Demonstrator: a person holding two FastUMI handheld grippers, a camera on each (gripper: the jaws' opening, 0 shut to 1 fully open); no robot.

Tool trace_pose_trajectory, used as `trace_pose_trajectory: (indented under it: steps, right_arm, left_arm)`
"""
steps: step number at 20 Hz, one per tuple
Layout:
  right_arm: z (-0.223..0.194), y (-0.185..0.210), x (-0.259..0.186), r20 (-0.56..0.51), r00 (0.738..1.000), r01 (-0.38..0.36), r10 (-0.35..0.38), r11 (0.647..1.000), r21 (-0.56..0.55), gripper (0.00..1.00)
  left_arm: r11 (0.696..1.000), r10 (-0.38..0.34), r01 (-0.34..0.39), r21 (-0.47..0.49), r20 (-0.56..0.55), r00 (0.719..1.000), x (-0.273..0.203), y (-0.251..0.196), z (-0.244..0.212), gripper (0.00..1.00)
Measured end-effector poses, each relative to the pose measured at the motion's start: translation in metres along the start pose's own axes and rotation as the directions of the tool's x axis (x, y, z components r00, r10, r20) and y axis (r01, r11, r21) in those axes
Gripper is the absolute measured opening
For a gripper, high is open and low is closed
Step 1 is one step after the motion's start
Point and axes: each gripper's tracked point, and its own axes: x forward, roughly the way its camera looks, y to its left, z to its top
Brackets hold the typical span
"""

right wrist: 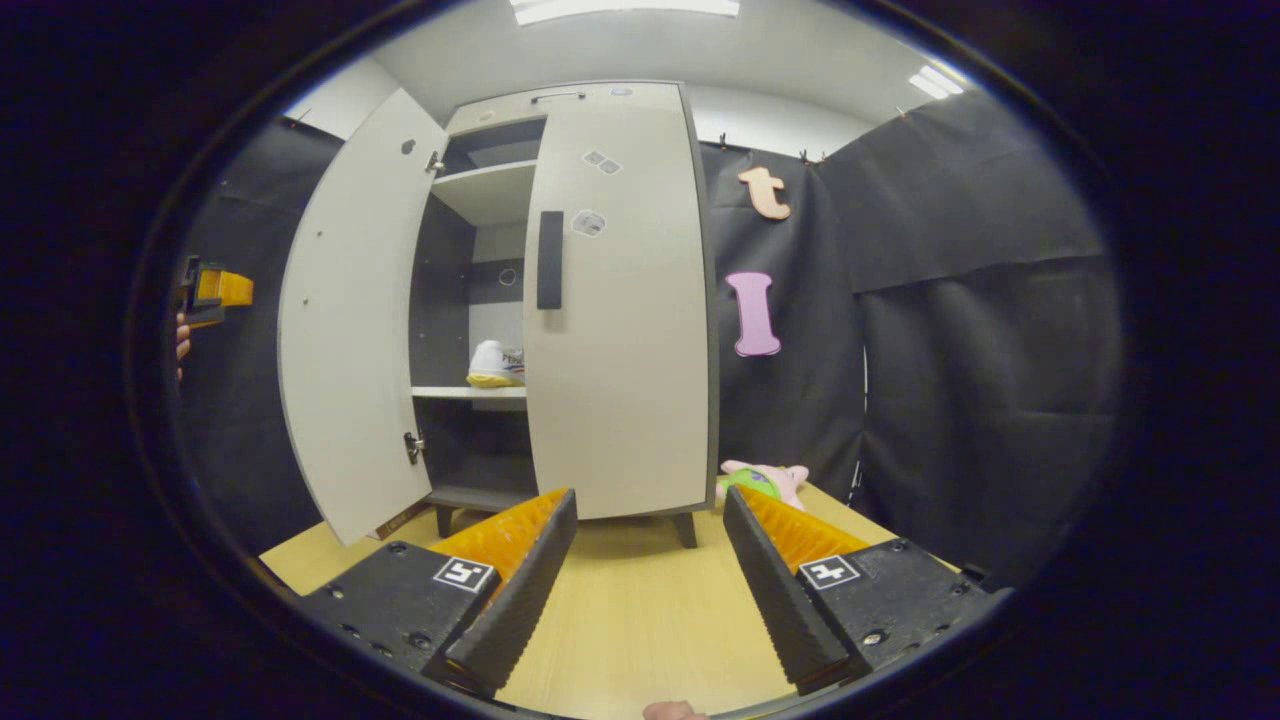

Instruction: Grab one shoe with the right hand and put it into the shoe cabinet, grab the other shoe with the left hand and put it into the shoe cabinet; then close the right door with the right hand and the left door with the left hand.

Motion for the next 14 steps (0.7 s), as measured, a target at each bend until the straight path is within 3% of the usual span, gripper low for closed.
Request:
trace_pose_trajectory:
  steps: [6,11,14]
  right_arm:
    - [-0.003,-0.006,0.004,-0.015,1.000,0.016,-0.015,1.000,0.013,0.96]
    - [0.000,-0.016,0.008,-0.014,0.999,0.042,-0.041,0.999,0.021,0.96]
    - [0.002,-0.015,0.012,-0.014,0.999,0.042,-0.041,0.999,0.023,0.96]
  left_arm:
    - [0.996,-0.034,0.029,-0.079,-0.060,0.998,0.072,0.021,0.008,0.92]
    - [0.998,-0.031,0.028,-0.048,-0.064,0.997,0.103,0.025,0.008,0.92]
    - [0.995,-0.081,0.074,-0.074,-0.089,0.993,0.107,0.018,0.006,0.92]
